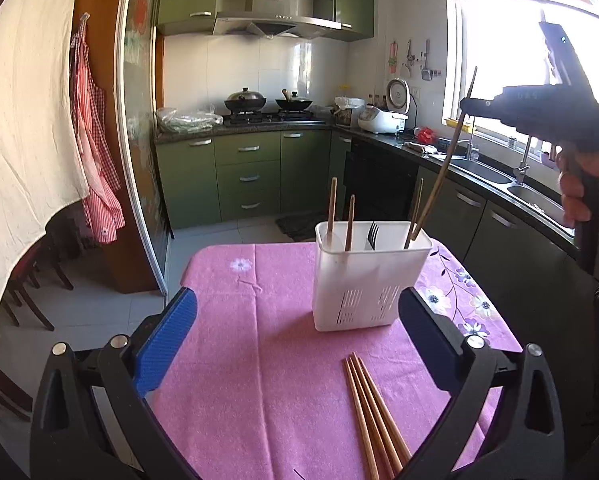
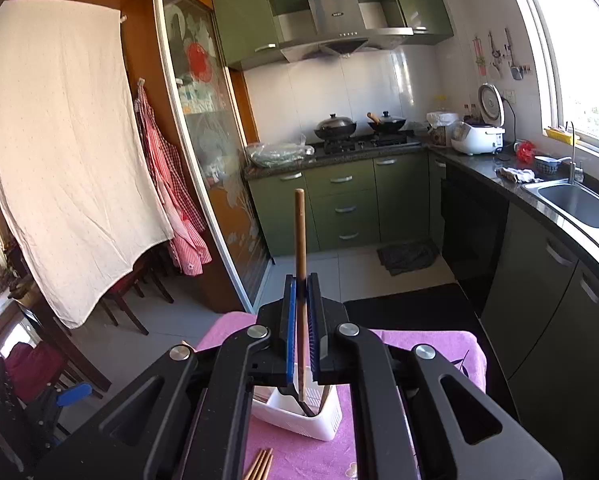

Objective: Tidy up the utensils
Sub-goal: 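Open both grippers to release the chopsticks in the caddy, then grasp a loose chopstick with left gripper while right gripper approaches the pile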

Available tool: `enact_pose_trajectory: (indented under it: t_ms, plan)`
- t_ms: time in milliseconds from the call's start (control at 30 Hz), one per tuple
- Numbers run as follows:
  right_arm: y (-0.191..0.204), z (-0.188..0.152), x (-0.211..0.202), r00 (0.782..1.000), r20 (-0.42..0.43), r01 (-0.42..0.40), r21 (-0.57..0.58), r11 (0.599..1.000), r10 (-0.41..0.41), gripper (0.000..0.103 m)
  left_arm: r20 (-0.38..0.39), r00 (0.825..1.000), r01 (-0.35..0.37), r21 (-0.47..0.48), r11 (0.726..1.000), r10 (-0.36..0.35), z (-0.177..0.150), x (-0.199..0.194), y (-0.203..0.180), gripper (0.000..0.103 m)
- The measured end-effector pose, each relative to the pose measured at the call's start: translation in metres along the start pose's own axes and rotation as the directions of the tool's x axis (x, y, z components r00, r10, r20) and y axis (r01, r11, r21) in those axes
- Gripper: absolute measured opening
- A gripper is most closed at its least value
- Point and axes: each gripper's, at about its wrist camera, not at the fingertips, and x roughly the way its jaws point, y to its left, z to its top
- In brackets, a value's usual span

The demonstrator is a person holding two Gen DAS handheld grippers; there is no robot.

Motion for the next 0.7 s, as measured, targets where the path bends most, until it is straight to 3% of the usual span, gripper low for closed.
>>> enact_pose_trajectory:
  t_ms: [267, 300, 333, 500, 633, 700]
  plan:
    - [0.002, -0.048, 0.062, 0.988, -0.153, 0.013, -0.030, 0.999, -0.017, 0.007, -0.075, 0.997, 0.005, -0.007, 1.000, -0.005, -0.014, 0.014, 0.003, 0.096]
    - [0.002, -0.053, 0.062, 0.988, -0.157, 0.007, -0.030, 1.000, -0.011, 0.013, -0.081, 0.997, 0.007, 0.000, 1.000, -0.007, -0.015, 0.015, 0.000, 0.096]
    - [0.002, -0.054, 0.059, 0.988, -0.152, 0.003, -0.028, 1.000, -0.007, 0.019, -0.086, 0.996, 0.009, 0.006, 1.000, -0.008, -0.016, 0.016, -0.001, 0.096]
    - [0.003, -0.063, 0.011, 0.995, -0.087, -0.044, -0.028, 0.999, 0.041, 0.020, -0.132, 0.991, 0.025, 0.030, 0.999, -0.021, -0.021, 0.026, -0.013, 0.096]
    - [-0.004, -0.102, -0.028, 0.993, -0.106, -0.057, -0.039, 0.998, 0.052, 0.025, -0.211, 0.977, 0.046, 0.041, 0.998, -0.036, -0.031, 0.043, -0.024, 0.096]
    - [-0.009, -0.130, -0.035, 0.990, -0.138, -0.024, -0.048, 0.999, 0.017, 0.027, -0.258, 0.965, 0.064, 0.036, 0.997, -0.052, -0.039, 0.055, -0.029, 0.096]
